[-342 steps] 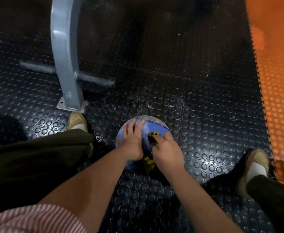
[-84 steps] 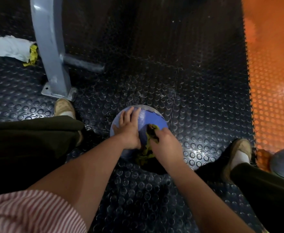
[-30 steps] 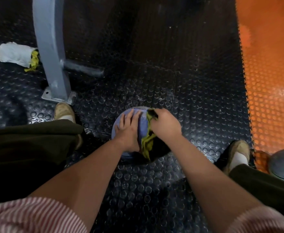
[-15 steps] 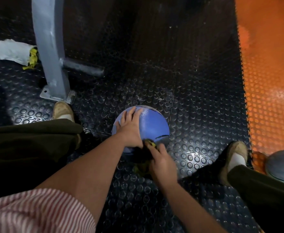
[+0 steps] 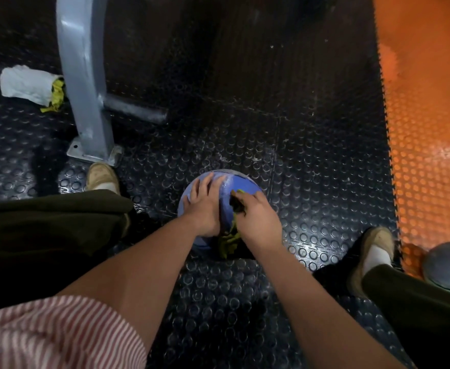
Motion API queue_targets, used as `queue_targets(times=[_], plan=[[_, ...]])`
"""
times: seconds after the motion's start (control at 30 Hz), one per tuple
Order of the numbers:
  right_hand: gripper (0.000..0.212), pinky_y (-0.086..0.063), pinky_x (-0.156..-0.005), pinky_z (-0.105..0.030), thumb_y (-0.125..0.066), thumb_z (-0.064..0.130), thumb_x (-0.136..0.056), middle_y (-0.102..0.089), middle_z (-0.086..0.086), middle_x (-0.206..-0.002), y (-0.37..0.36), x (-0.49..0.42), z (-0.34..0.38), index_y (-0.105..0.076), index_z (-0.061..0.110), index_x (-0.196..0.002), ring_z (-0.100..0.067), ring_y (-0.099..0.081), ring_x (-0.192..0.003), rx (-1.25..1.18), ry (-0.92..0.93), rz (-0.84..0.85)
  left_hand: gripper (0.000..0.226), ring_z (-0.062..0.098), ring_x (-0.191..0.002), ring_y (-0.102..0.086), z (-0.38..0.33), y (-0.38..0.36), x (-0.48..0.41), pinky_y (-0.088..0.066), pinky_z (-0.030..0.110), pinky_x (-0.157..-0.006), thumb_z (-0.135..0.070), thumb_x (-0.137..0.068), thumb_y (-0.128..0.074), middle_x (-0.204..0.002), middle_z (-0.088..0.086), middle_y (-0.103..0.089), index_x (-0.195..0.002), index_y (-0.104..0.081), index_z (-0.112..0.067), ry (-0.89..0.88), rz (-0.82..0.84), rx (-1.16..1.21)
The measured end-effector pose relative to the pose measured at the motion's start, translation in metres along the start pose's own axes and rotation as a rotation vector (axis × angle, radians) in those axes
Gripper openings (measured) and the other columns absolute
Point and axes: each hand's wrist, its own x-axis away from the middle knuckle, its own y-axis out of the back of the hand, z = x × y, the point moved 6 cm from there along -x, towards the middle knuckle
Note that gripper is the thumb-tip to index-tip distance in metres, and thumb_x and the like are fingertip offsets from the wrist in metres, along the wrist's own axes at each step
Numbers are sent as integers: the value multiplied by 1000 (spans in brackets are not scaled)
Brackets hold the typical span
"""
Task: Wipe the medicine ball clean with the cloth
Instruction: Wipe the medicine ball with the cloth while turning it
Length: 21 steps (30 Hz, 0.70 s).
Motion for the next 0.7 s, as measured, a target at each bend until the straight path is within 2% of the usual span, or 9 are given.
queue_targets(times=[0.1, 0.27, 0.33, 0.4, 0.53, 0.6, 0.7], plan=[[45, -42, -61, -38, -52, 4, -85, -53, -7, -113, -11, 37, -9, -59, 21, -126, -38, -57, -87, -43, 45, -42, 129, 27, -147, 19, -6, 3, 2, -3, 54, -119, -18, -67, -84, -158, -5, 20, -152, 12, -32, -22, 25, -4], [41, -40, -59, -32, -60, 6, -82, -59, -4, -115, -15, 45, -19, -62, 17, -122, -34, -60, -91, -50, 6, -50, 133, 31, -146, 19, -10, -1, 5, -4, 55, -119, -26, -66, -86, -158, -1, 21, -151, 16, -30, -33, 32, -94], [39, -40, -64, -32, -57, 12, -87, -57, -2, -119, -7, 30, -13, -59, 19, -126, -30, -59, -97, -39, 14, -86, 129, 32, -146, 19, -8, -4, 7, -5, 54, -119, -25, -69, -83, -158, 1, 21, -151, 17, -29, -34, 26, -119], [38, -42, -73, -32, -51, 16, -91, -53, -1, -125, 0, 7, -6, -56, 20, -129, -26, -56, -105, -16, -20, -41, 124, 32, -146, 20, -6, -7, 10, -5, 54, -118, -24, -74, -80, -158, 2, 22, -150, 18, -30, -34, 13, -120], [31, -39, -73, -31, -46, 17, -93, -53, -7, -121, 13, -28, 7, -59, 15, -121, -29, -56, -103, -31, -81, -19, 115, 30, -147, 20, -2, -7, 10, -4, 53, -119, -37, -81, -73, -159, 0, 22, -151, 18, -27, -31, 17, -112], [33, -38, -72, -31, -45, 16, -94, -51, -8, -124, 11, -26, 7, -56, 15, -125, -29, -55, -103, -27, -92, -9, 111, 28, -147, 17, -1, -3, 7, -5, 51, -119, -33, -81, -73, -159, 0, 19, -152, 12, -29, -30, -12, -71], [35, -41, -70, -32, -44, 18, -96, -50, -5, -123, 3, 4, 0, -51, 16, -130, -27, -55, -98, -55, -70, -7, 107, 27, -148, 13, 1, 4, 3, -6, 49, -119, -16, -81, -71, -160, 1, 14, -152, 8, -32, -29, -21, -35]])
